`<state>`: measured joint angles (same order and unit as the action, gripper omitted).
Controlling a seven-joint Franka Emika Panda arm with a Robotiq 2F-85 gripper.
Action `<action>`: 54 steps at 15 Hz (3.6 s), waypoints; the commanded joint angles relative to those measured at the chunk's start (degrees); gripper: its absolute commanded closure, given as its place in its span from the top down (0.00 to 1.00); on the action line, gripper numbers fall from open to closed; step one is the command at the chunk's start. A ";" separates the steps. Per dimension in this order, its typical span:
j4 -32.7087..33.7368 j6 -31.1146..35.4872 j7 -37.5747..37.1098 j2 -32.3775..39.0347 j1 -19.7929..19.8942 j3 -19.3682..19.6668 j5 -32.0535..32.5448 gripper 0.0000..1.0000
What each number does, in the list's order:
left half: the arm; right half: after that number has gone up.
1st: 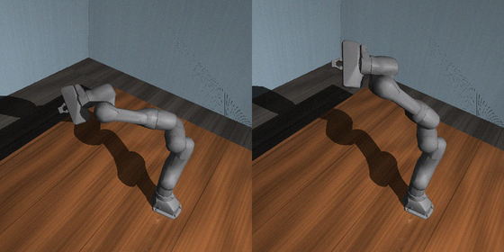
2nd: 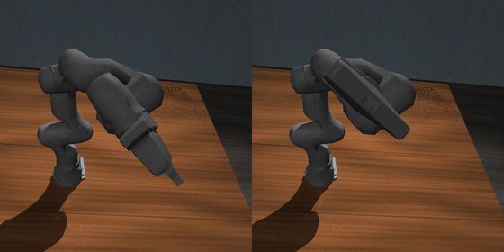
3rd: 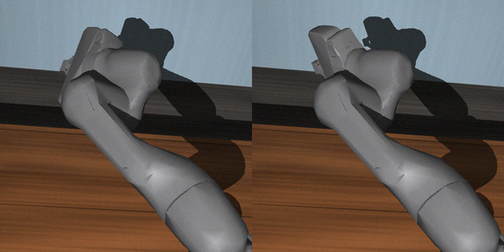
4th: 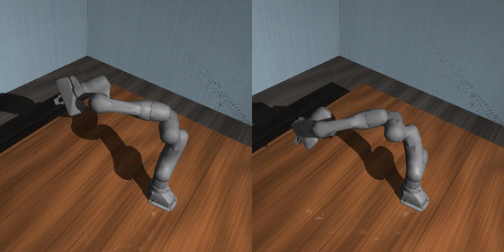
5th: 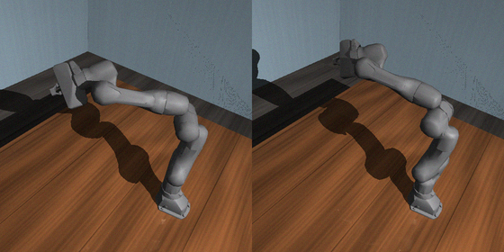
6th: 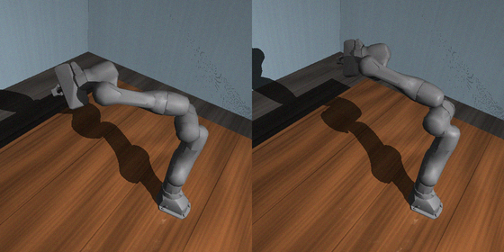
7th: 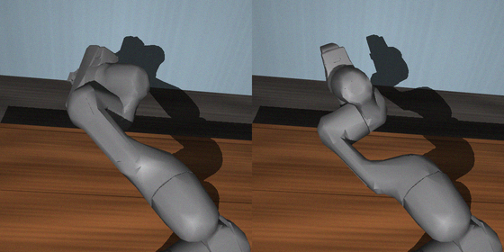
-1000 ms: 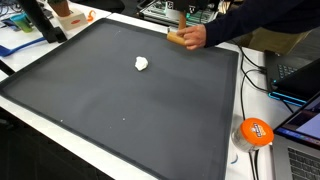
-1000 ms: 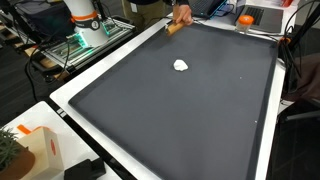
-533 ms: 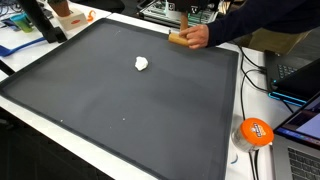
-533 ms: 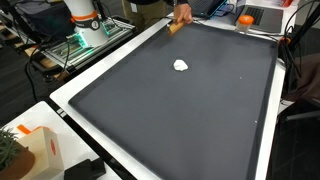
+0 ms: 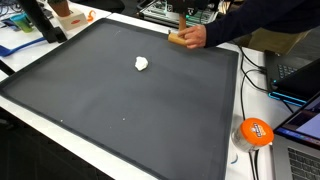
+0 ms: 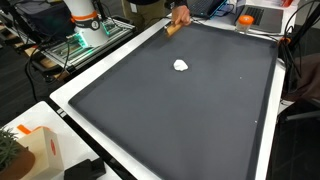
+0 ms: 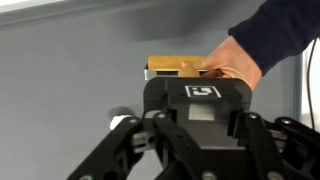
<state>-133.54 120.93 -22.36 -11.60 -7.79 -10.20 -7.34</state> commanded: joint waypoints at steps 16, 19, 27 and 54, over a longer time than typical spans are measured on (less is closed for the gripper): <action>-0.26 0.10 -0.57 0.15 0.33 -0.28 1.26 0.47; -0.25 0.10 -0.57 0.15 0.33 -0.28 1.26 0.22; -16.69 9.99 -13.28 -17.67 1.84 -4.26 10.48 0.22; -18.51 18.05 6.23 -18.37 5.79 1.55 9.77 0.47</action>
<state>-152.08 139.07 -16.36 -29.89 -2.30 -8.35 2.69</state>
